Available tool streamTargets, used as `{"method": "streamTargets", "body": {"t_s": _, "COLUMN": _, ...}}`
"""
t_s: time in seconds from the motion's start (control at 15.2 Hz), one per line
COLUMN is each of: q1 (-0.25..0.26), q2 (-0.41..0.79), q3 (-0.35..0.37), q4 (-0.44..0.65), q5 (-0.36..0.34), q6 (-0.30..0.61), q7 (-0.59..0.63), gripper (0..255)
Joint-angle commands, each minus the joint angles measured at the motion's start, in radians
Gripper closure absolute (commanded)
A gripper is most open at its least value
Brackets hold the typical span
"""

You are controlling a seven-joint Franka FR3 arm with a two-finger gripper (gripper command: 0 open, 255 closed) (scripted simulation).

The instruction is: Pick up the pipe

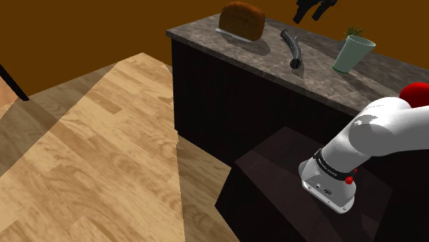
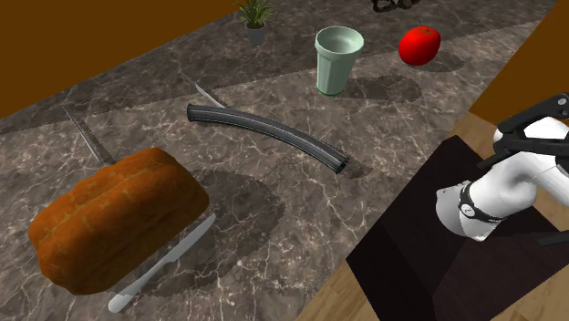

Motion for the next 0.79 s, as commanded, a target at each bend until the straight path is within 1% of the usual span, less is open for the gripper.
{"method": "streamTargets", "body": {"t_s": 0.0, "q1": 0.000, "q2": 0.000, "q3": 0.000, "q4": 0.000, "q5": 0.000, "q6": 0.000, "q7": 0.000, "gripper": 0}}
{"method": "streamTargets", "body": {"t_s": 0.33, "q1": -0.030, "q2": 0.097, "q3": -0.101, "q4": 0.014, "q5": -0.039, "q6": 0.051, "q7": -0.095, "gripper": 0}}
{"method": "streamTargets", "body": {"t_s": 0.73, "q1": -0.058, "q2": 0.244, "q3": -0.218, "q4": 0.067, "q5": -0.070, "q6": 0.108, "q7": -0.209, "gripper": 0}}
